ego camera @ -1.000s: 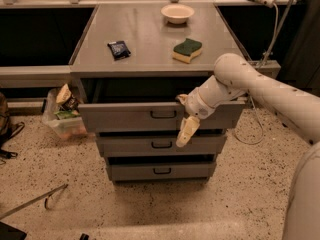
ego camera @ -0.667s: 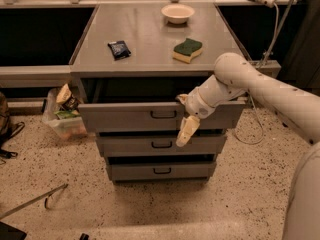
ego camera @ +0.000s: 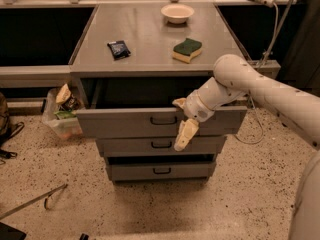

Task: Open top drawer

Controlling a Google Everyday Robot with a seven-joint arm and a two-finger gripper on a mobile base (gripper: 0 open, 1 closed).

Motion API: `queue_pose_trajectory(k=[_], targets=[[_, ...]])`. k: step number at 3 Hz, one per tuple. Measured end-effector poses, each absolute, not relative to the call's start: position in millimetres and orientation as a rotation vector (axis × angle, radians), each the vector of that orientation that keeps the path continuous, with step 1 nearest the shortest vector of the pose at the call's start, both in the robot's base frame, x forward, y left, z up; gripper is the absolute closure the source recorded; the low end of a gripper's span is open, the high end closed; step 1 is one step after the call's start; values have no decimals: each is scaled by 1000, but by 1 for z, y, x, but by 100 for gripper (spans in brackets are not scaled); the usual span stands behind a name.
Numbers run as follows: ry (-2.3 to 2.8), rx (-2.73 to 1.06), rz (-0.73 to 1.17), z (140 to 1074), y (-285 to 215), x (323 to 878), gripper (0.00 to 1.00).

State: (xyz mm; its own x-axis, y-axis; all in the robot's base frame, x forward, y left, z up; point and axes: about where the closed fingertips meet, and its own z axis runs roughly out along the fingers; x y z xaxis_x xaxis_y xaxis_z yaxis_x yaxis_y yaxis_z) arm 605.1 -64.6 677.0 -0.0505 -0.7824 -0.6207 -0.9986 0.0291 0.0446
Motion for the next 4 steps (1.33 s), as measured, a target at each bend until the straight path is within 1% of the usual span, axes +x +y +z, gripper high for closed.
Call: queue_pose_trajectory(k=[2, 4], targets=[[1894, -1807, 686, 676, -63, 605, 0], [1926, -1816, 753, 680, -60, 587, 0]])
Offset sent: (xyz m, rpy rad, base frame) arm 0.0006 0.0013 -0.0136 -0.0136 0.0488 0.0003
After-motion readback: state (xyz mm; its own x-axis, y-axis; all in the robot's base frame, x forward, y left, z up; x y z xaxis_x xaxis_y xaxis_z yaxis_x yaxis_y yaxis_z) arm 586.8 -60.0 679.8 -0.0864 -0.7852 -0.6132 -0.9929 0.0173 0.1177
